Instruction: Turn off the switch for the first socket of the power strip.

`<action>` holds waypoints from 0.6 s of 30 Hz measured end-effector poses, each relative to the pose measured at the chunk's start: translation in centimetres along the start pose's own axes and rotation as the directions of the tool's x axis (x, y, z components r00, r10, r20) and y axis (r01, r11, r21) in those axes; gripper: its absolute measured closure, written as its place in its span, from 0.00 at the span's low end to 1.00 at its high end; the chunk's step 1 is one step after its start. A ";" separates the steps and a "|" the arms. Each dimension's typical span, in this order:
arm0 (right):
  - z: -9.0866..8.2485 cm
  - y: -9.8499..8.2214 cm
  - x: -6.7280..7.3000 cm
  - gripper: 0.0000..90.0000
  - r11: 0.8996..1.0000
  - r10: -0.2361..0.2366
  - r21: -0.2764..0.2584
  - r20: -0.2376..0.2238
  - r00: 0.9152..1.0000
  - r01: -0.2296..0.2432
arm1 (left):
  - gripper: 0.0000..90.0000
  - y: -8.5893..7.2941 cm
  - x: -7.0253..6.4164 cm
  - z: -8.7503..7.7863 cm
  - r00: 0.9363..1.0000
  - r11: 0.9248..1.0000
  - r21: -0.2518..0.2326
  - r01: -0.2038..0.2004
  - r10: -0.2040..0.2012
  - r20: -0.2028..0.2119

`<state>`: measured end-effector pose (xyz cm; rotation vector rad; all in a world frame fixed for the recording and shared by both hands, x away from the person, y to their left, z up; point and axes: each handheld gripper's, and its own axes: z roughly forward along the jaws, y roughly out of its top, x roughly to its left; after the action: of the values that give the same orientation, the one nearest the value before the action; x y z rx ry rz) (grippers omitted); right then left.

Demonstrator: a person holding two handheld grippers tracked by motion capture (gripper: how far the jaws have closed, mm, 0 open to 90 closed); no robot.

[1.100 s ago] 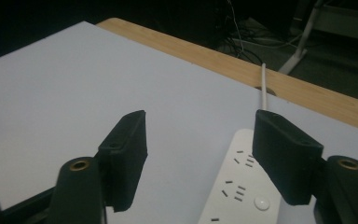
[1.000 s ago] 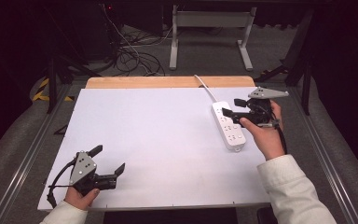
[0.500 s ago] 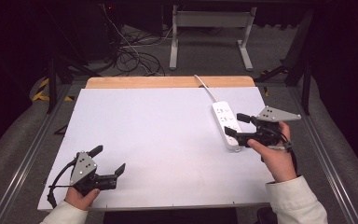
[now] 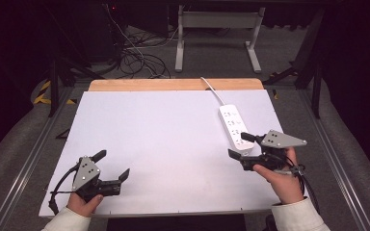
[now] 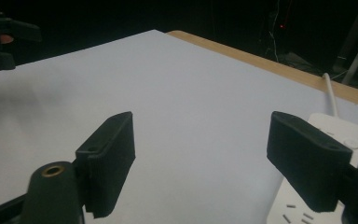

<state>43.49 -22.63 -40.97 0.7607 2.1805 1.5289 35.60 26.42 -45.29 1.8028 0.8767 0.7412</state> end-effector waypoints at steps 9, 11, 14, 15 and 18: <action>0.6 -3.3 0.6 0.23 0.998 0.060 0.010 -0.034 0.998 -0.060 | 0.05 0.0 0.0 0.0 1.000 1.000 0.001 0.016 -0.016 0.012; 0.7 -4.2 0.7 0.21 0.999 0.048 -0.001 -0.032 0.998 -0.048 | 0.05 0.0 0.0 0.0 1.000 1.000 0.001 0.017 -0.017 0.011; 0.6 -4.7 0.9 0.18 0.999 0.032 -0.012 -0.027 0.999 -0.032 | 0.05 0.0 0.0 0.0 1.000 1.000 0.001 0.016 -0.016 0.012; 0.6 -4.9 0.9 0.17 1.000 0.023 -0.015 -0.029 0.999 -0.024 | 0.05 0.0 0.0 0.1 1.000 1.000 0.001 0.017 -0.017 0.013; 0.8 -6.0 1.2 0.14 1.000 0.003 -0.001 -0.037 0.999 -0.003 | 0.05 0.0 0.1 0.1 1.000 1.000 0.004 0.008 -0.008 0.013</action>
<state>41.69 -22.85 -46.89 0.7406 2.2064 1.5572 35.68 26.47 -45.35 1.8045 0.8767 0.7228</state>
